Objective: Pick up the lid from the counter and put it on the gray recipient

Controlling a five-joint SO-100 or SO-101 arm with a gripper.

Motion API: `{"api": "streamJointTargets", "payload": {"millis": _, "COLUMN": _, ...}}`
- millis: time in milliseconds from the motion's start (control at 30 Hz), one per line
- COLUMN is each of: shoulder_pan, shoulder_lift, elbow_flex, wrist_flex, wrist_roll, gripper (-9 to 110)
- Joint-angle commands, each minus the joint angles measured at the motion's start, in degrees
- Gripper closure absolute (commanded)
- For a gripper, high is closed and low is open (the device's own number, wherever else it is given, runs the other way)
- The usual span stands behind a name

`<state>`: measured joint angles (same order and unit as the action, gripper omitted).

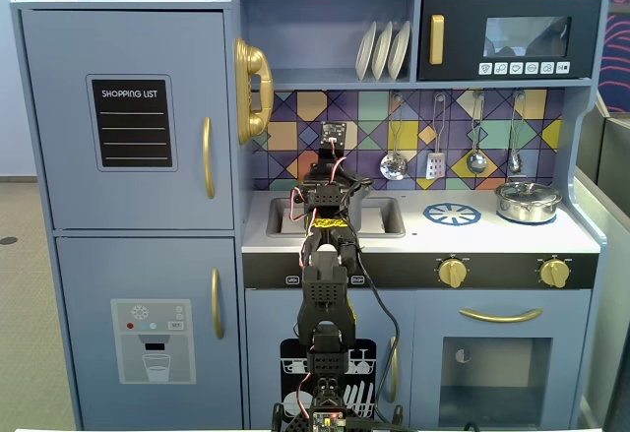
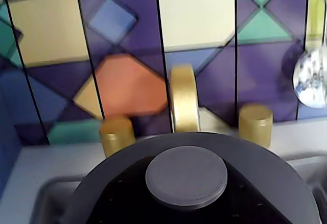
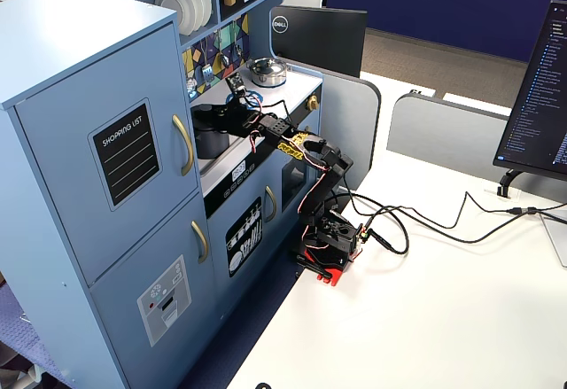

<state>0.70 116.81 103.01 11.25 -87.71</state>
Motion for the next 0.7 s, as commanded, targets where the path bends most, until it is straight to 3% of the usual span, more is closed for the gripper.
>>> {"api": "streamJointTargets", "payload": {"millis": 0, "shoulder_pan": -0.53, "shoulder_lift": 0.53, "elbow_flex": -0.53, "wrist_flex": -2.46, "wrist_roll": 0.00, "gripper": 102}}
{"api": "streamJointTargets", "payload": {"millis": 533, "shoulder_pan": -0.18, "shoulder_lift": -0.88, "elbow_flex": 2.29, "wrist_flex": -5.62, "wrist_roll": -5.45, "gripper": 101}}
{"api": "streamJointTargets", "payload": {"millis": 667, "shoulder_pan": 0.18, "shoulder_lift": 1.58, "elbow_flex": 2.29, "wrist_flex": 0.09, "wrist_roll": -5.80, "gripper": 82}}
